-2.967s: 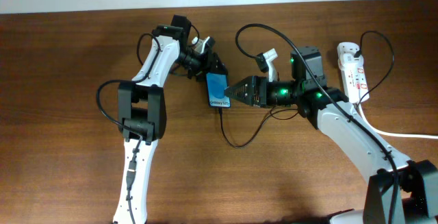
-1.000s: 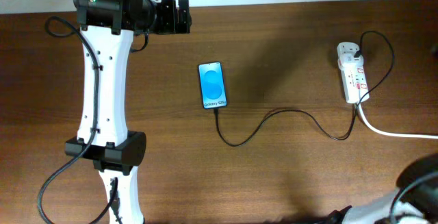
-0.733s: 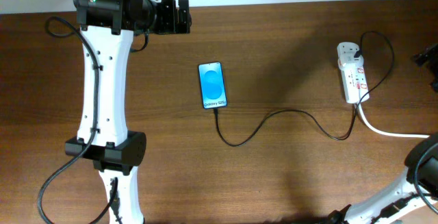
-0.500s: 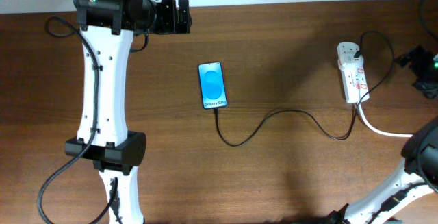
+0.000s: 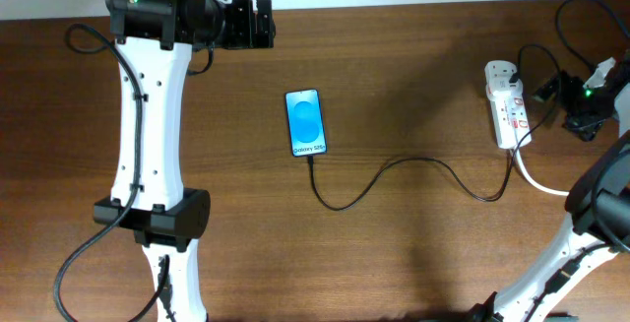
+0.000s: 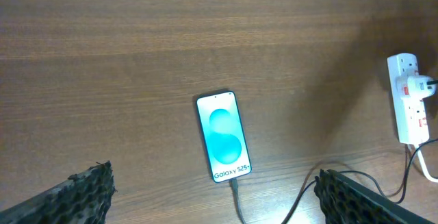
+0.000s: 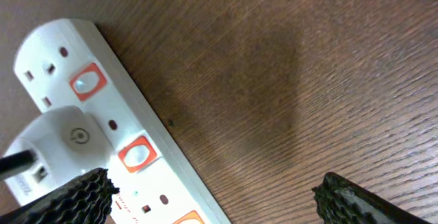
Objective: Plug charger to phone and switch on socket
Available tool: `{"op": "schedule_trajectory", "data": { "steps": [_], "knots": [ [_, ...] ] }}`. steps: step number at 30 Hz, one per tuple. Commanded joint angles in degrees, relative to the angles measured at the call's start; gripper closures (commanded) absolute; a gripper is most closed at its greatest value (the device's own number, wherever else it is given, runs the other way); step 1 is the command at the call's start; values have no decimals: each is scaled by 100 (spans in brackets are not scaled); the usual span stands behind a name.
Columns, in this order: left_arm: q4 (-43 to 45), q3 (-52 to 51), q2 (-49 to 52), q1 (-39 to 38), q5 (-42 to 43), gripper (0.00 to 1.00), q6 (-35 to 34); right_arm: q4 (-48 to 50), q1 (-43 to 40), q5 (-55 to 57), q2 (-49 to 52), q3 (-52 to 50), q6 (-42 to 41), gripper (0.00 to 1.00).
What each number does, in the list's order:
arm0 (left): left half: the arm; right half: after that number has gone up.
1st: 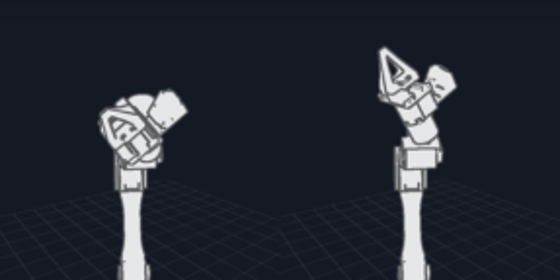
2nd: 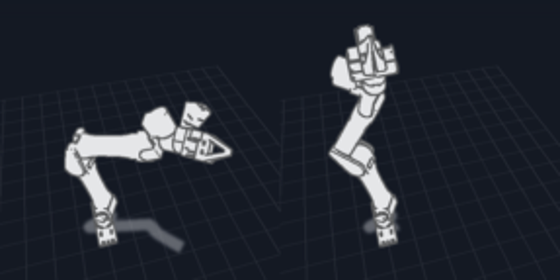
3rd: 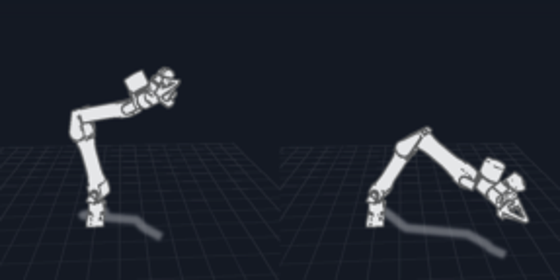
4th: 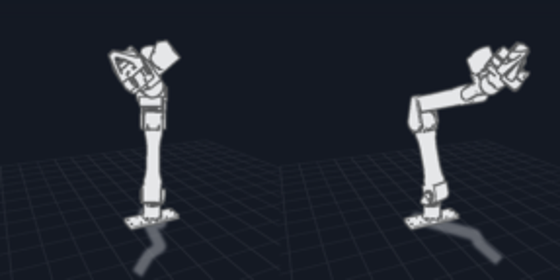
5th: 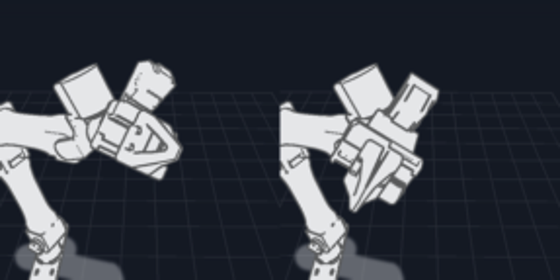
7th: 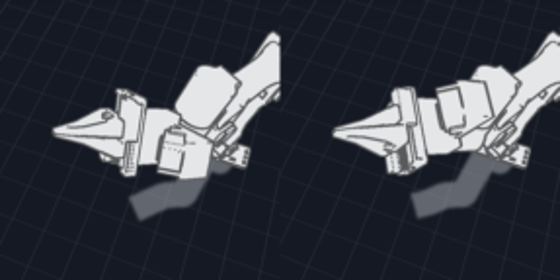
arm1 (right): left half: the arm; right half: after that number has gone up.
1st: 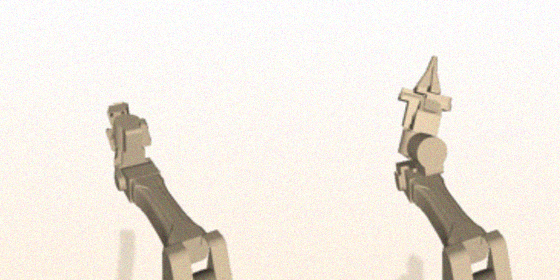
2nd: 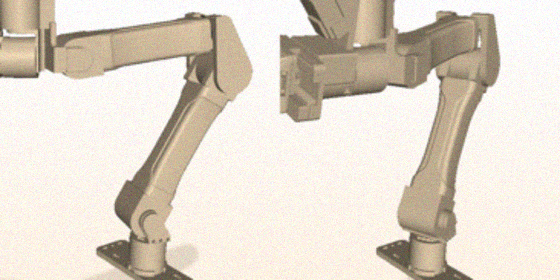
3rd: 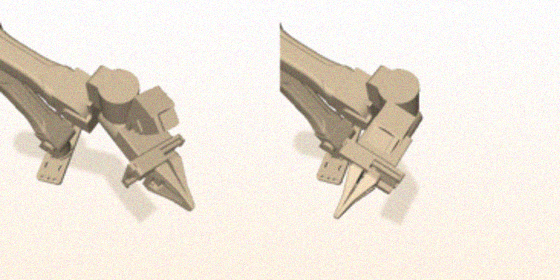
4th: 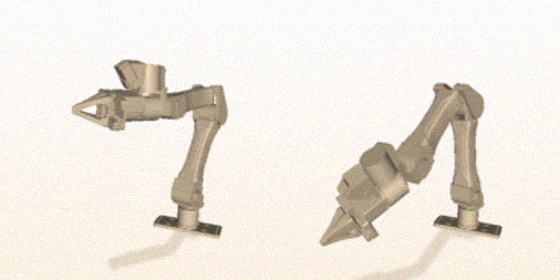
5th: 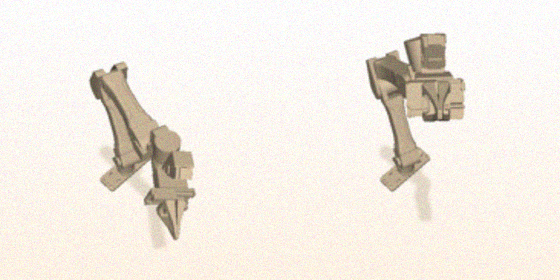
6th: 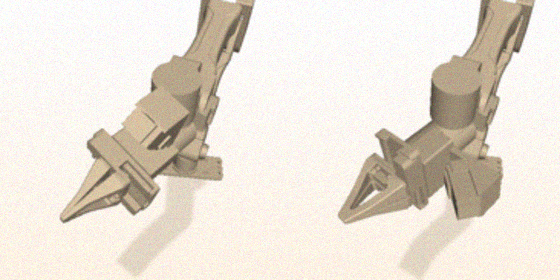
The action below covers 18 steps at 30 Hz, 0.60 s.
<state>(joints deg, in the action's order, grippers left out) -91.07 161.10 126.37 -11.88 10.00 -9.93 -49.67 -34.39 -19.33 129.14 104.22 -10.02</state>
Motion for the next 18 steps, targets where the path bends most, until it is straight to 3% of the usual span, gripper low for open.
{"op": "schedule_trajectory", "data": {
  "steps": [1,18],
  "knots": [
    [4,-7,79,4,-42,1,55,50,59,96,175,-208,81,2],
    [4,-7,79,4,-42,1,55,326,487,669,175,-308,79,2]
  ]
}}
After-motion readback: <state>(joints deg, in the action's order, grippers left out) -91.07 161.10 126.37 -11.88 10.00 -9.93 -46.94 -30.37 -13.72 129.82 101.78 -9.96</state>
